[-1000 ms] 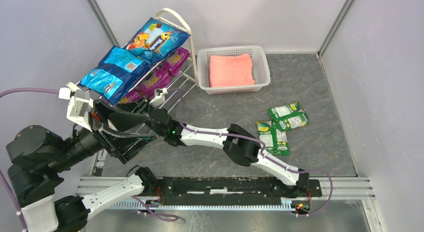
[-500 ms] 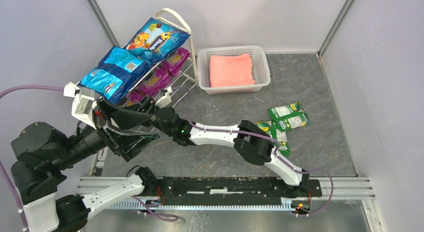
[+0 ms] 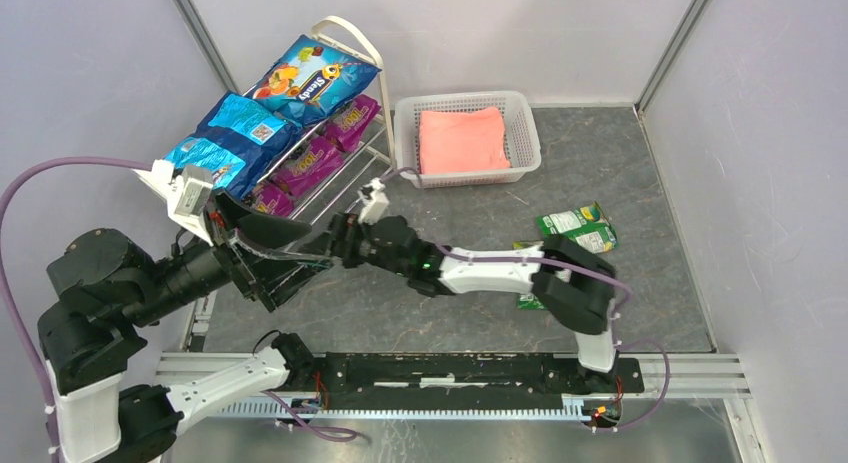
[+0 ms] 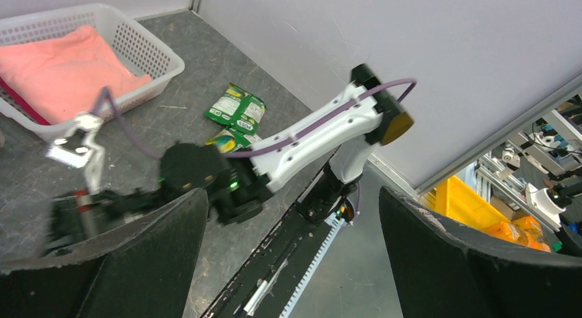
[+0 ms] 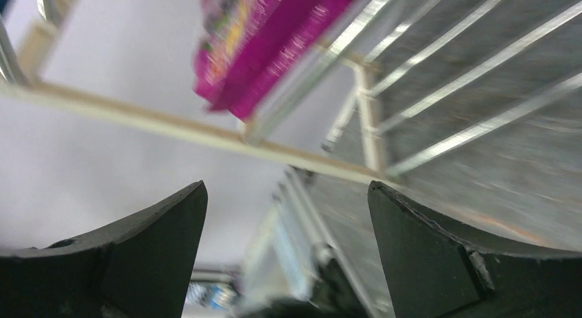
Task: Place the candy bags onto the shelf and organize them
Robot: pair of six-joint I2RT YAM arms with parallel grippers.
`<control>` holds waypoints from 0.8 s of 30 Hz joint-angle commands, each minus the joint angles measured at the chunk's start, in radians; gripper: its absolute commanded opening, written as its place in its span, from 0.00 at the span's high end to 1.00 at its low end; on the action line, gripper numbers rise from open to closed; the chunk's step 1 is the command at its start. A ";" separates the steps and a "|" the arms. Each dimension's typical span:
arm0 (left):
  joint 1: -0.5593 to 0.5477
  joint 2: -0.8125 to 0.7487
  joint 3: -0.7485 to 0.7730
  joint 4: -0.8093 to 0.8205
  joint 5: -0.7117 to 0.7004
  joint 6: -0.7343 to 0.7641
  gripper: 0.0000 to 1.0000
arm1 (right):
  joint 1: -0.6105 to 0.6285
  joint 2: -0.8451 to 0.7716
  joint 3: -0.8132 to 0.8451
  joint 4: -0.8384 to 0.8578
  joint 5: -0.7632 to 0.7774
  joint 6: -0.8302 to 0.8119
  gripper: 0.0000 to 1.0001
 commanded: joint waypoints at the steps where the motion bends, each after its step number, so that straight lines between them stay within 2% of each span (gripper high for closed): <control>1: 0.002 0.030 -0.019 0.023 -0.024 0.023 0.00 | -0.068 -0.269 -0.292 0.031 -0.081 -0.339 0.06; 3: 0.001 0.036 -0.043 0.032 -0.034 0.030 0.00 | -0.105 -0.393 -0.424 -0.044 -0.054 -0.477 0.06; 5: 0.001 0.039 -0.078 0.055 -0.040 0.032 0.00 | -0.142 -0.492 -0.472 -0.246 0.025 -0.633 0.03; 7: 0.001 0.043 -0.125 0.089 -0.036 0.032 0.00 | -0.170 -0.573 -0.480 -0.505 0.200 -0.744 0.02; 9: 0.001 0.054 -0.170 0.126 -0.026 0.028 0.00 | -0.181 -0.631 -0.488 -0.728 0.442 -0.825 0.02; 11: 0.001 0.072 -0.215 0.165 -0.011 0.023 0.00 | -0.186 -0.674 -0.513 -0.857 0.630 -0.858 0.02; 13: 0.002 0.094 -0.257 0.208 0.009 0.015 0.00 | -0.227 -0.711 -0.549 -0.938 0.709 -0.850 0.02; 15: 0.001 0.120 -0.294 0.255 0.029 0.004 0.00 | -0.322 -0.758 -0.597 -0.971 0.684 -0.798 0.02; 18: 0.002 0.166 -0.350 0.326 0.059 -0.024 0.00 | -0.482 -0.867 -0.701 -0.895 0.542 -0.766 0.02; 21: 0.001 0.206 -0.400 0.392 0.088 -0.063 0.00 | -0.630 -0.951 -0.771 -0.827 0.475 -0.731 0.02; 24: 0.001 0.232 -0.445 0.443 0.103 -0.104 0.00 | -0.746 -0.948 -0.769 -0.798 0.433 -0.788 0.02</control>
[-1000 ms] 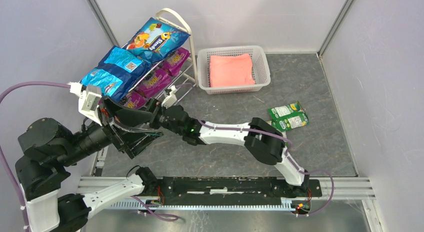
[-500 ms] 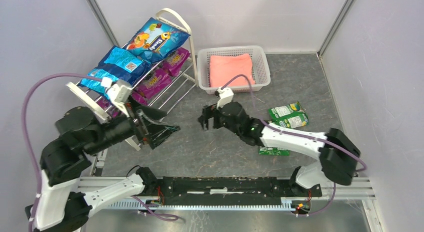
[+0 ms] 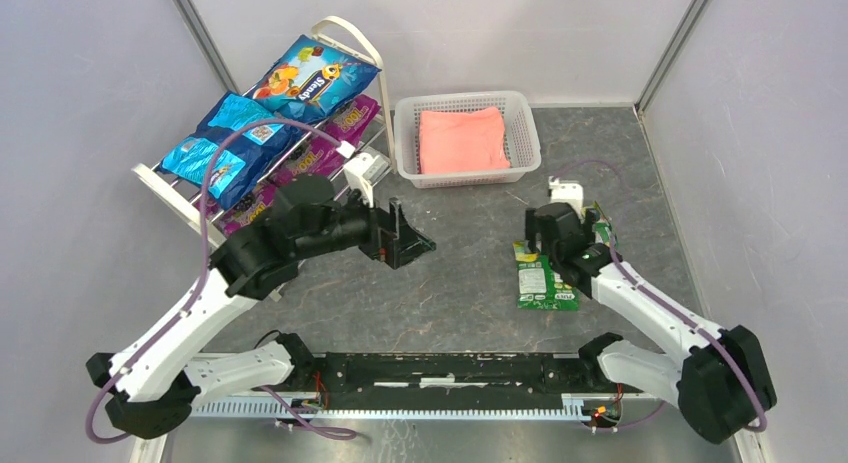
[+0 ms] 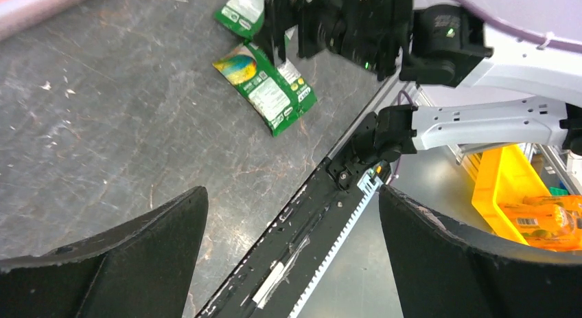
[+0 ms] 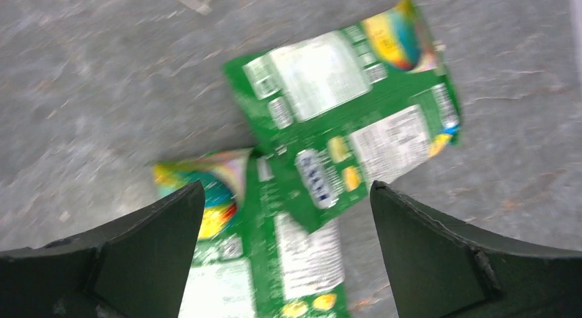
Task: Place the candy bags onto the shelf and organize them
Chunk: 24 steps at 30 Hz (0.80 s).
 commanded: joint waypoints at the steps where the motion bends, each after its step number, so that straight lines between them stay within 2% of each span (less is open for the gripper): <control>1: 0.001 0.019 -0.050 0.154 0.054 -0.094 0.00 | -0.112 0.003 0.047 0.051 -0.033 -0.077 0.02; 5: 0.001 0.035 -0.084 0.200 0.052 -0.127 0.00 | -0.110 0.175 0.193 -0.035 0.020 -0.186 0.04; 8: 0.001 0.048 -0.082 0.209 0.041 -0.133 0.00 | -0.107 0.335 0.312 -0.118 0.100 -0.227 0.14; 10: 0.002 0.053 -0.074 0.207 0.038 -0.133 0.00 | -0.094 0.412 0.367 -0.161 0.157 -0.239 0.15; 19: 0.001 0.025 -0.059 0.151 0.013 -0.114 0.00 | 0.037 0.593 0.426 -0.201 0.295 -0.230 0.16; 24: 0.001 -0.005 -0.061 0.129 -0.001 -0.102 0.00 | 0.060 0.700 0.442 -0.259 0.453 -0.194 0.20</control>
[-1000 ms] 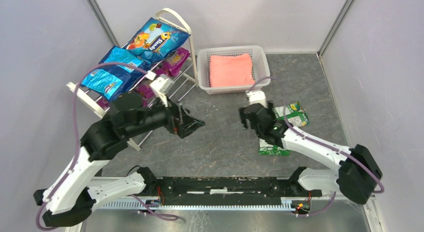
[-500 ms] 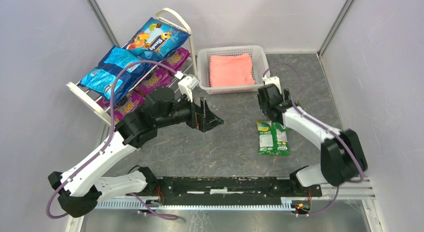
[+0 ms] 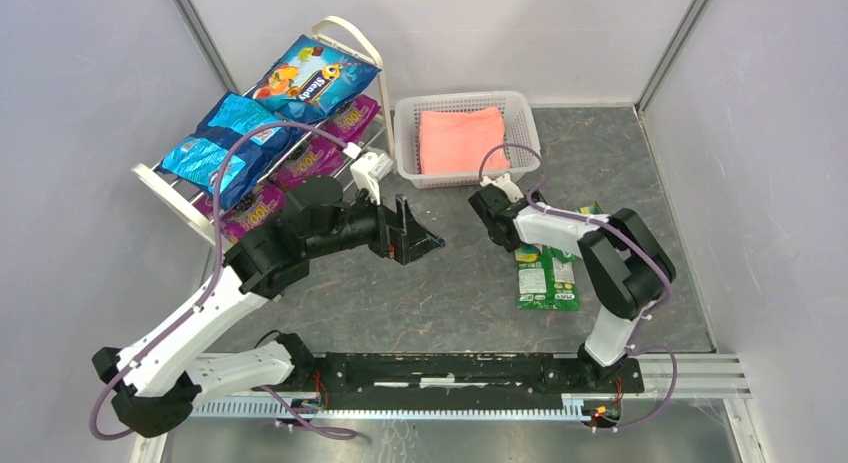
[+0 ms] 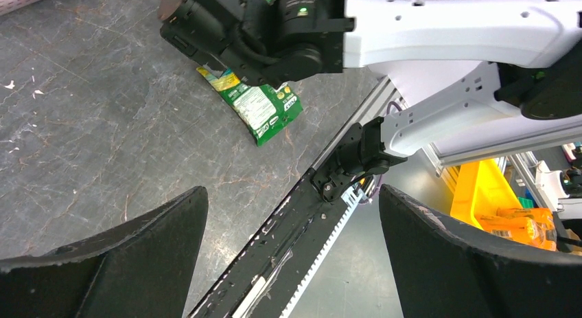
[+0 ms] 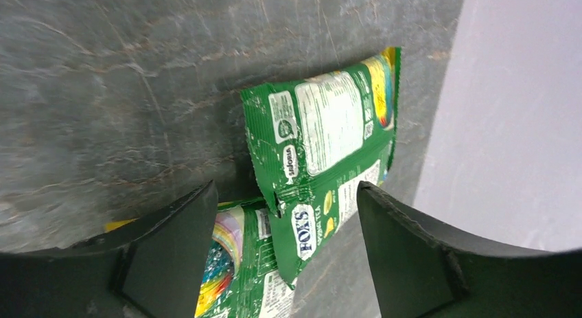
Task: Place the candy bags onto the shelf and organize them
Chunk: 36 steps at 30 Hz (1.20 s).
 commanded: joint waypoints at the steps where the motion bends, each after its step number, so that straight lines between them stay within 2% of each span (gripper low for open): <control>1: 0.001 -0.047 0.028 -0.008 -0.030 -0.007 0.00 | 0.005 0.071 0.044 -0.069 0.194 0.037 0.23; 10: 0.001 -0.072 0.032 -0.040 -0.036 0.019 0.00 | 0.003 0.207 0.091 -0.091 0.274 0.086 0.26; 13: 0.002 -0.085 0.031 -0.048 -0.041 0.025 0.00 | 0.002 0.245 0.111 -0.091 0.291 0.104 0.30; 19: 0.001 -0.107 0.034 -0.064 -0.045 0.031 0.00 | -0.003 0.323 0.155 -0.121 0.341 0.145 0.31; 25: 0.002 -0.124 0.031 -0.078 -0.054 0.036 0.00 | -0.009 0.349 0.151 -0.108 0.365 0.154 0.38; 36: 0.003 -0.150 0.027 -0.091 -0.056 0.036 0.00 | -0.013 0.339 0.147 -0.097 0.367 0.151 0.64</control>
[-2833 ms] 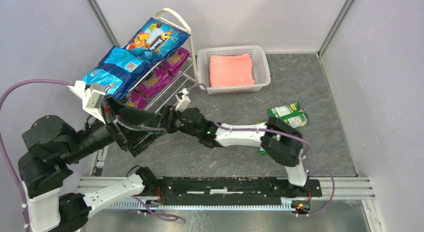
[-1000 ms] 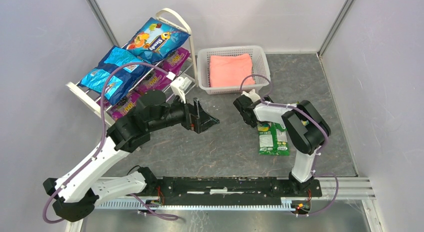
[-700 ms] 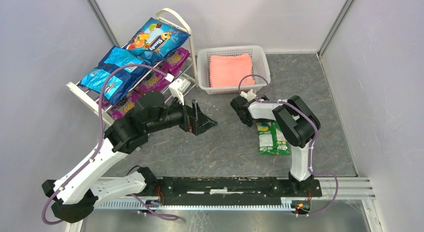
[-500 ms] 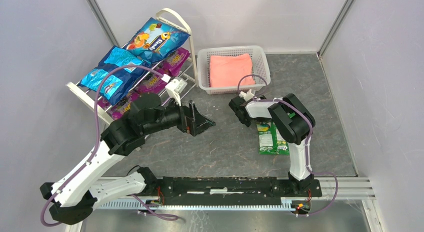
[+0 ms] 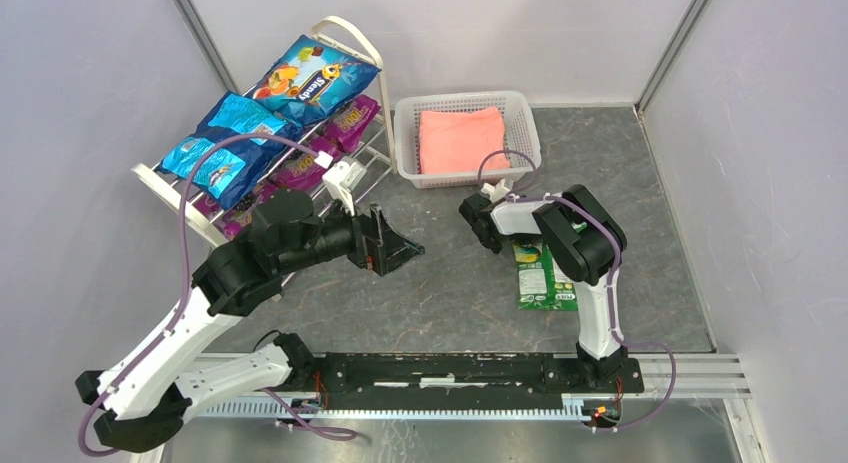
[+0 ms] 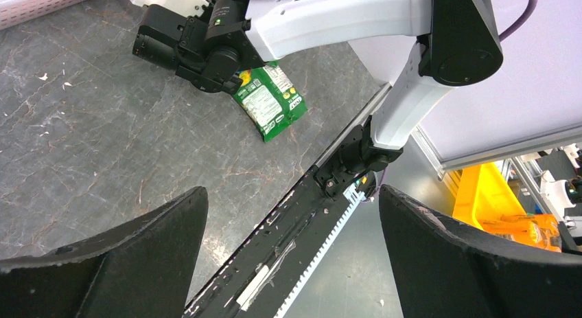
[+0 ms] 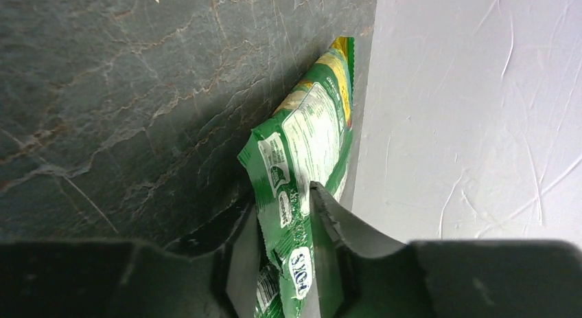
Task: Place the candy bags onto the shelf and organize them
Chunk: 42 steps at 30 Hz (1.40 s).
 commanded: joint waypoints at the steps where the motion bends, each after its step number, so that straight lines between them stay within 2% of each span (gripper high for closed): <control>1: 0.002 -0.022 0.026 0.003 -0.010 0.034 0.00 | -0.003 -0.019 0.008 0.006 0.018 0.019 0.67; 12: 0.002 -0.040 0.018 -0.002 -0.008 0.031 0.00 | -0.001 -0.229 -0.069 0.005 -0.073 -0.031 0.95; 17: 0.002 -0.049 0.015 -0.002 -0.007 0.030 0.00 | 0.007 -0.375 -0.083 -0.009 -0.205 -0.075 1.00; 22: 0.002 -0.060 0.009 -0.002 -0.012 0.027 0.00 | 0.031 -0.564 -0.086 0.008 -0.491 -0.131 1.00; 28: 0.001 -0.063 0.005 0.000 -0.010 0.025 0.00 | 0.067 -0.723 -0.053 0.074 -1.019 -0.126 1.00; 31: 0.002 -0.065 0.008 0.001 -0.009 0.022 0.00 | 0.108 -0.740 -0.060 0.208 -1.329 -0.049 1.00; 34: 0.002 -0.065 0.015 0.002 -0.003 0.015 0.00 | 0.131 -0.706 -0.079 0.388 -1.533 0.129 1.00; 37: 0.001 -0.072 0.019 0.000 0.002 0.005 0.00 | 0.133 -0.650 -0.119 0.542 -1.628 0.280 1.00; 42: 0.002 -0.100 0.019 -0.012 -0.003 -0.018 0.00 | 0.123 -0.598 -0.143 0.622 -1.606 0.404 1.00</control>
